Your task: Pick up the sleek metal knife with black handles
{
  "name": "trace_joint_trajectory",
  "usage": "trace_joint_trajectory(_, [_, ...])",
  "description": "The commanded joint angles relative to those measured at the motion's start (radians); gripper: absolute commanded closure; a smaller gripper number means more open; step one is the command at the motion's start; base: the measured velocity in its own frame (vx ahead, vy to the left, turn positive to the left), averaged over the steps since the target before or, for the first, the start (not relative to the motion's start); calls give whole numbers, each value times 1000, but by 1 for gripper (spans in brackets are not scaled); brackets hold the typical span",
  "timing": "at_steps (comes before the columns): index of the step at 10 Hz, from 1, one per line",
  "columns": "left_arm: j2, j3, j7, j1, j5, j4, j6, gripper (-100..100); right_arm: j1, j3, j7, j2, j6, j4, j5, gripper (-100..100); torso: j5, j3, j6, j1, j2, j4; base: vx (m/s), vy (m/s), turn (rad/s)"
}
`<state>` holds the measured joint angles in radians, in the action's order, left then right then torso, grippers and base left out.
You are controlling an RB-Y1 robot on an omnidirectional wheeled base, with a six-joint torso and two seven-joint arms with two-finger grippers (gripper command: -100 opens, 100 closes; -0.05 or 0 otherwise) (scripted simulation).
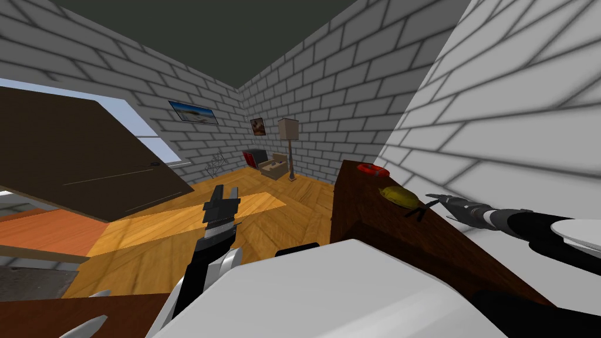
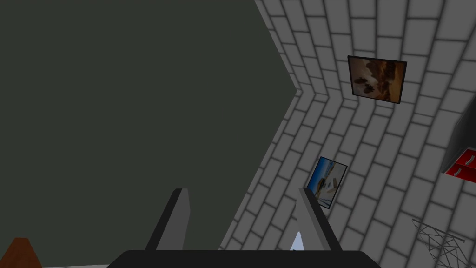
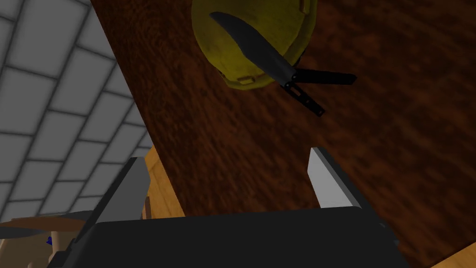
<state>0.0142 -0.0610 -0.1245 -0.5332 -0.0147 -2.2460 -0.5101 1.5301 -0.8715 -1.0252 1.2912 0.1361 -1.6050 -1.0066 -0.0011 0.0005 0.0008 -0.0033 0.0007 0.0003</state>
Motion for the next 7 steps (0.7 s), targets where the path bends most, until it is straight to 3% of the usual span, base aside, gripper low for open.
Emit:
trace_joint_trajectory(1, [0, 0, 0, 0, 0, 0, 0, 0, 50, -6, -50, 20, 30, 1, -27, -100, 0, 0, 0, 0, 0, 0, 27, -48, 107])
trace_joint_trajectory(2, [0, 0, 0, 0, 0, 0, 0, 0, 56, -6, -56, 20, 30, 1, -27, -100, 0, 0, 0, -1, -1, 0, 19, -43, 30])
trace_joint_trajectory(3, [0, 0, 0, 0, 0, 0, 0, 0, 91, -11, -89, 34, 50, 3, -42, -100, 0, 0, 0, -1, 0, 0, 16, -41, 38])
trace_joint_trajectory(4, [0, 0, 0, 0, 0, 0, 0, 0, 92, -11, -89, 34, 50, 3, -42, -100, 0, 0, 0, -1, 0, 0, 13, -33, 38])
trace_joint_trajectory(7, [0, 0, 0, 0, 0, 0, 0, 0, 188, -17, -177, 72, 104, 9, -76, -100, 0, 0, 0, -2, -1, 0, 31, -63, 83])
